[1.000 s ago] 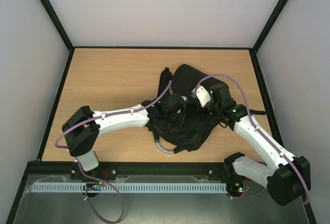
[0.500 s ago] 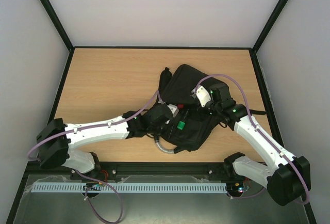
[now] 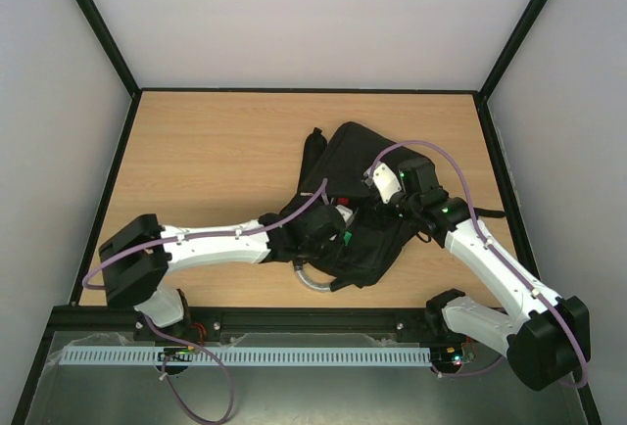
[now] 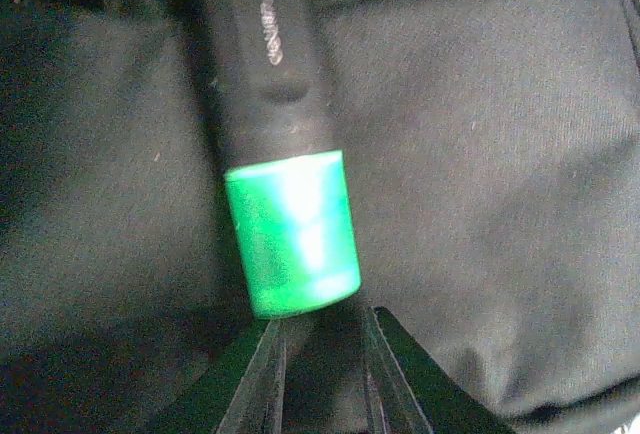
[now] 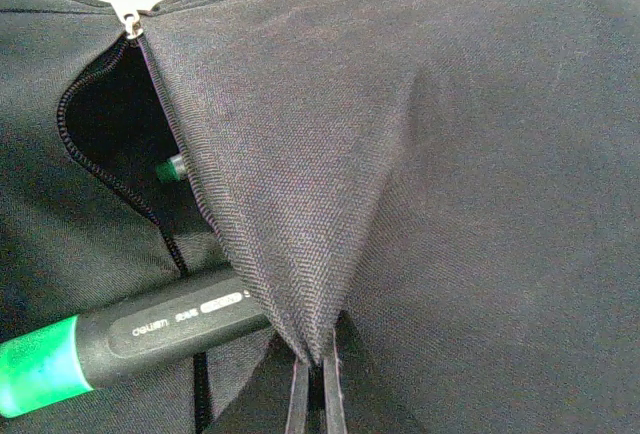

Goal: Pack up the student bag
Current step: Place the personal item in the student bag.

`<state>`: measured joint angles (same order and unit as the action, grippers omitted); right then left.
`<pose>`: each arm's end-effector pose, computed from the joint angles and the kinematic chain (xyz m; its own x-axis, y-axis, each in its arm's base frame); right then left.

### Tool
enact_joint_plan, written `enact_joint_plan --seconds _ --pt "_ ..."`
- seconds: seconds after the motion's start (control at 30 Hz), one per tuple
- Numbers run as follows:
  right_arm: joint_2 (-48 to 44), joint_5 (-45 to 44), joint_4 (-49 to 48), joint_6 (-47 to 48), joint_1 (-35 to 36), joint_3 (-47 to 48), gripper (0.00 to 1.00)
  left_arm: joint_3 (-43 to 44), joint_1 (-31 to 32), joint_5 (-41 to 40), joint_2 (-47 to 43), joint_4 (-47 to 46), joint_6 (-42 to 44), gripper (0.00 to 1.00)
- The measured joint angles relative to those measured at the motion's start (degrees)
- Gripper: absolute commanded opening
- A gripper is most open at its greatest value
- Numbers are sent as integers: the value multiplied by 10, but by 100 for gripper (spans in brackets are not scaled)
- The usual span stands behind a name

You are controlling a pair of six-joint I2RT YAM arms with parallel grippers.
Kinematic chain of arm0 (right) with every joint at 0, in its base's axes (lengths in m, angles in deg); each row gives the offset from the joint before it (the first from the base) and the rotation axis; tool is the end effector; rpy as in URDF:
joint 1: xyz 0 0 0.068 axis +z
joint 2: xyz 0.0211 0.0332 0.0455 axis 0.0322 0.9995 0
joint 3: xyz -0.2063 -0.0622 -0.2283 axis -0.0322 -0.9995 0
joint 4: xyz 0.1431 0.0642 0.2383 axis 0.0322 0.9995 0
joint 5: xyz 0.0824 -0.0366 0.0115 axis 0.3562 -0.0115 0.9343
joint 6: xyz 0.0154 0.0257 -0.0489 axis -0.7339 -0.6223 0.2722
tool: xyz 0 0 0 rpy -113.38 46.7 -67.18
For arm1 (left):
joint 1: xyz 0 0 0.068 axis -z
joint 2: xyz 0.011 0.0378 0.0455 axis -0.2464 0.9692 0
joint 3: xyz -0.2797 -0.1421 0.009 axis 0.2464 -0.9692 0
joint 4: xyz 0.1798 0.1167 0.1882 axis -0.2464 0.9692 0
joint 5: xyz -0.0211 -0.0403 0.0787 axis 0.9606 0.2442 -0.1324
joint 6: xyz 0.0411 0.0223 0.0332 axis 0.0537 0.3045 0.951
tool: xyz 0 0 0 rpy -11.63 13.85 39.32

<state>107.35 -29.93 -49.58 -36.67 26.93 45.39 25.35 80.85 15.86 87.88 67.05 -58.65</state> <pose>0.2097 0.1060 0.3016 -0.3015 -0.4773 -0.8254 -0.6788 0.7154 -0.1657 0.1420 -0.3266 0.2424 -0.7458 0.3418 -0.5718 0.6052 0.7063 -0.3673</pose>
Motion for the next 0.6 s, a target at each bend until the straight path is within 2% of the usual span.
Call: enact_joint_plan --seconds 0.23,0.6 --pt "0 0 0 0 -1 0 1 48 -4 -22 47 -6 14 24" --pt "0 0 0 0 -3 0 1 114 -54 -50 116 -59 40 23"
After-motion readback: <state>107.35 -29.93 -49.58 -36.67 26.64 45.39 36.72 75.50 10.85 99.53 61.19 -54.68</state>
